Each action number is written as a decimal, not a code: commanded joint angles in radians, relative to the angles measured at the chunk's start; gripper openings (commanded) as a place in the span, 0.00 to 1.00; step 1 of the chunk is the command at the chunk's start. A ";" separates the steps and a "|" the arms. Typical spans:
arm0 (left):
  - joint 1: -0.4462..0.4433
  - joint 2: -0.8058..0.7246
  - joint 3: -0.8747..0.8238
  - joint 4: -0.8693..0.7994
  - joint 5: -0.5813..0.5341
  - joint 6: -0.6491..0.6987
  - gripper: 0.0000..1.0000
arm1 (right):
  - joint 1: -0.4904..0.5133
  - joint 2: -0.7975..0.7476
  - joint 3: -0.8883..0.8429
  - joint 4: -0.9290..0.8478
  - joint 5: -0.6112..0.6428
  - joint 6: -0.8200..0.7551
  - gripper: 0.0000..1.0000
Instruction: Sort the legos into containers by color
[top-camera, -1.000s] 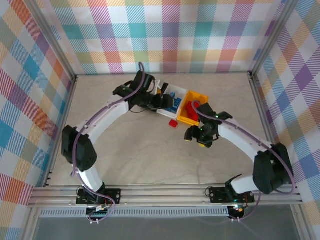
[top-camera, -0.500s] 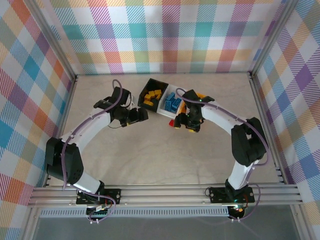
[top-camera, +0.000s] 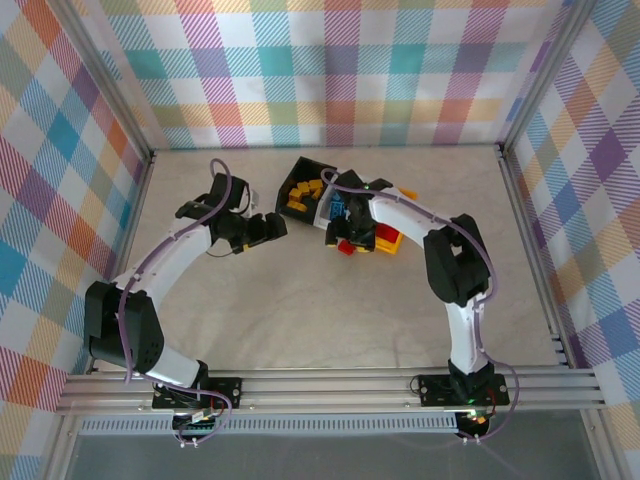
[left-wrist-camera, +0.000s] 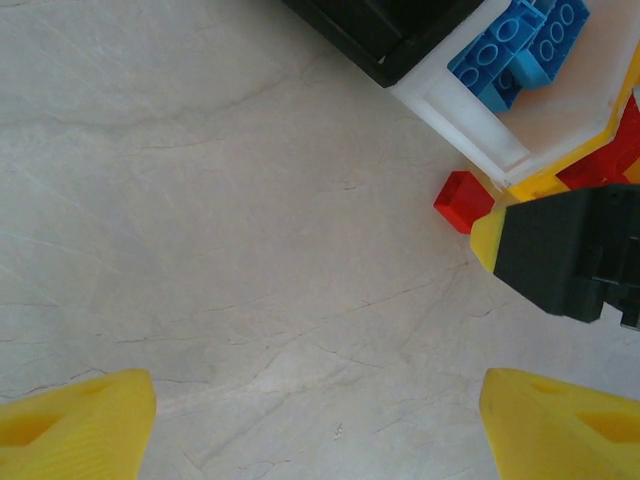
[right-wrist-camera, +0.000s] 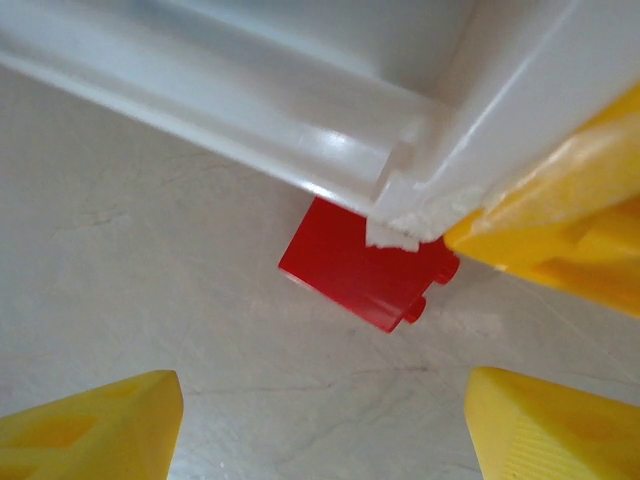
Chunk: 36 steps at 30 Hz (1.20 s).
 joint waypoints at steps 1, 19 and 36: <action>0.022 -0.016 -0.003 -0.012 0.018 0.023 0.85 | 0.004 0.038 0.057 -0.077 0.067 0.063 0.75; 0.038 -0.007 0.008 -0.043 0.034 0.054 0.85 | 0.044 0.180 0.162 -0.098 0.170 0.201 0.69; 0.039 -0.062 -0.066 -0.031 0.042 0.043 0.85 | 0.092 0.139 0.041 -0.062 0.232 0.195 0.54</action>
